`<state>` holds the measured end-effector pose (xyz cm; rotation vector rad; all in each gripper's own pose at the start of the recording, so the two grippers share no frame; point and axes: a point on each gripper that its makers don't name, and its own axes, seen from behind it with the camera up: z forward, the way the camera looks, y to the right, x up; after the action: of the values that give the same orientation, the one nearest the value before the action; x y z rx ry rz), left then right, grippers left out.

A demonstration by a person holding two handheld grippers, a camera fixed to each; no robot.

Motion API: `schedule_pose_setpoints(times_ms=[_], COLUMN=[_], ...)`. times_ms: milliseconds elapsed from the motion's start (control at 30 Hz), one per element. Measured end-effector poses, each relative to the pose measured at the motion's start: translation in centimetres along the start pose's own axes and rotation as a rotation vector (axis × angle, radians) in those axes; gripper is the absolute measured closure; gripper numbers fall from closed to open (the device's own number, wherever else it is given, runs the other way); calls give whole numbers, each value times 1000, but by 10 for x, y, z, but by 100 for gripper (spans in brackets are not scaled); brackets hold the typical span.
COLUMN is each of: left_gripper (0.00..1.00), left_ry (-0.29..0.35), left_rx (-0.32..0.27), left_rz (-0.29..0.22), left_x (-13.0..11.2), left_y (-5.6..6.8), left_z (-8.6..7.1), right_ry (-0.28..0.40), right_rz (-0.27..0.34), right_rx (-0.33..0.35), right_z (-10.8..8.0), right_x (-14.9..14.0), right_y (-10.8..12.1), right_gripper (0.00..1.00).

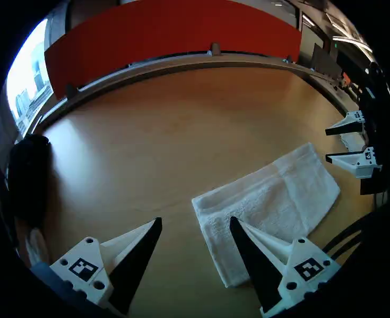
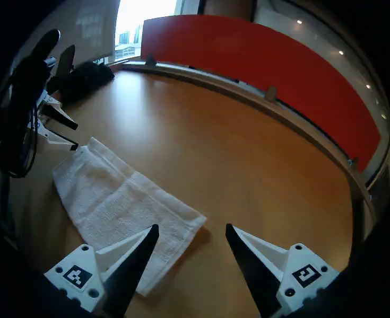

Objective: Fold towel

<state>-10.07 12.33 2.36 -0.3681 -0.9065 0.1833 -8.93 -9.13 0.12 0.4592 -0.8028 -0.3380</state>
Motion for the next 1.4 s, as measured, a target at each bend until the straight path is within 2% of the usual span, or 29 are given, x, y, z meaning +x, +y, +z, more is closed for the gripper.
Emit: schedule_pose_setpoints(times_ms=[367,867,1100,1400], left_gripper=[5,5,5,5], left_ry=[6,28,34,45], left_rx=[-4,-10,-8,3], left_rz=[-8,-41,-62,-82], left_x=[-18,-53,-63,-69], left_y=[8,31,33,31], left_z=[-24,-62,-72,-77], right_ry=[14,16,11,11], right_rz=[21,39,41,42], right_rx=[3,7,2,6], right_z=[-26,-67,-81,-85], right_x=[-13,-42,-53,-56], right_y=[-15,-39,-45,-47], right_gripper=[2,2,2,2])
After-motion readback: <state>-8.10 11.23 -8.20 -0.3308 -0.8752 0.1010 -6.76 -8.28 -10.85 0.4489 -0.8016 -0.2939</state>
